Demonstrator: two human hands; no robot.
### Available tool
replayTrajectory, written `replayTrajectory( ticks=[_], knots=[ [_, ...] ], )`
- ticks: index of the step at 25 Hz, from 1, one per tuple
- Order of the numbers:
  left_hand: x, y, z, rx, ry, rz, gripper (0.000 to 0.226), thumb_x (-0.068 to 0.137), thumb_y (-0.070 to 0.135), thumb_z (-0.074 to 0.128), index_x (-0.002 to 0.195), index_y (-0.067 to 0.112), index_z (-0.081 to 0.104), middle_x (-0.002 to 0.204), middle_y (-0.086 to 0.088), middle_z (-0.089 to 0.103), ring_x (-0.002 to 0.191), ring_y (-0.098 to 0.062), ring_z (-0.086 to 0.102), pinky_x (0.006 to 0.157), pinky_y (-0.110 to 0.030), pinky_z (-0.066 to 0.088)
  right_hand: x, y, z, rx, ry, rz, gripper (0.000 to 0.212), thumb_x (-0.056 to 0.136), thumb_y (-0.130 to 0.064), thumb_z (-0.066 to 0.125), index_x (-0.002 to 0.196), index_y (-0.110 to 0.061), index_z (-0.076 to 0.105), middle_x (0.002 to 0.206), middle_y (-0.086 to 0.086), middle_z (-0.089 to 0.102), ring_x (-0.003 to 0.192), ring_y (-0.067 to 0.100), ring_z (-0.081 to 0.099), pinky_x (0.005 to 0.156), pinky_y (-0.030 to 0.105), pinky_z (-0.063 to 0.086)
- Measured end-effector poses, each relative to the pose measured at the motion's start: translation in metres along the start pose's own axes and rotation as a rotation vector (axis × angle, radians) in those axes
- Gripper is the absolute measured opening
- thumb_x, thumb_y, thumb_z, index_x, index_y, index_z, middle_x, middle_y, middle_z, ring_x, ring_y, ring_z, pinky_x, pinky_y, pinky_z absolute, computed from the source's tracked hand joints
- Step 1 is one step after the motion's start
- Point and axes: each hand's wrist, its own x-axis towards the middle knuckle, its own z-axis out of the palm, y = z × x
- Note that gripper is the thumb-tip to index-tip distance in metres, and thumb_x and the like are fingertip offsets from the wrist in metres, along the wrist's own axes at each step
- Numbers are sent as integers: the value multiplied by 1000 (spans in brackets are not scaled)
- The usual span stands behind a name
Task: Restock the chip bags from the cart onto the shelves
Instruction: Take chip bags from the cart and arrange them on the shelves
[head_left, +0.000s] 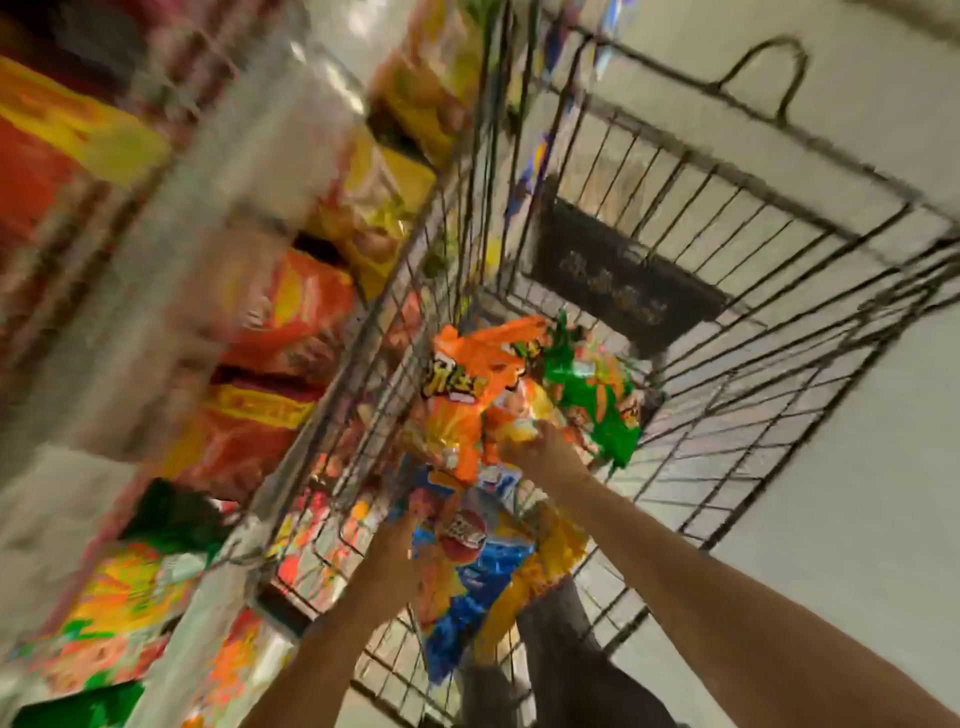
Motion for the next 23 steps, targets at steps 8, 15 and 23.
replayTrajectory(
  ticks=[8,15,23],
  knots=[
    [69,-52,38,-458,-346,-272,81,75,49,83,146,33,48,136,8,61,121,-8,59,100,-30,50,106,-36,66,404,61,34,108,73,-32,91,155,-14,22,145,9,56,132,33,56,107,54,50],
    [95,-69,37,-413,-559,-263,71,69,53,87,132,41,54,120,12,72,110,-8,69,94,-31,57,133,-16,77,648,100,136,87,75,-21,90,145,-20,38,134,7,64,123,32,62,105,57,50],
    [57,-47,23,-551,-383,-223,55,60,61,87,106,39,67,94,22,77,83,5,72,62,-12,54,103,-27,58,704,235,-6,60,74,-13,89,124,-17,56,114,7,71,105,28,70,88,47,60]
  ],
)
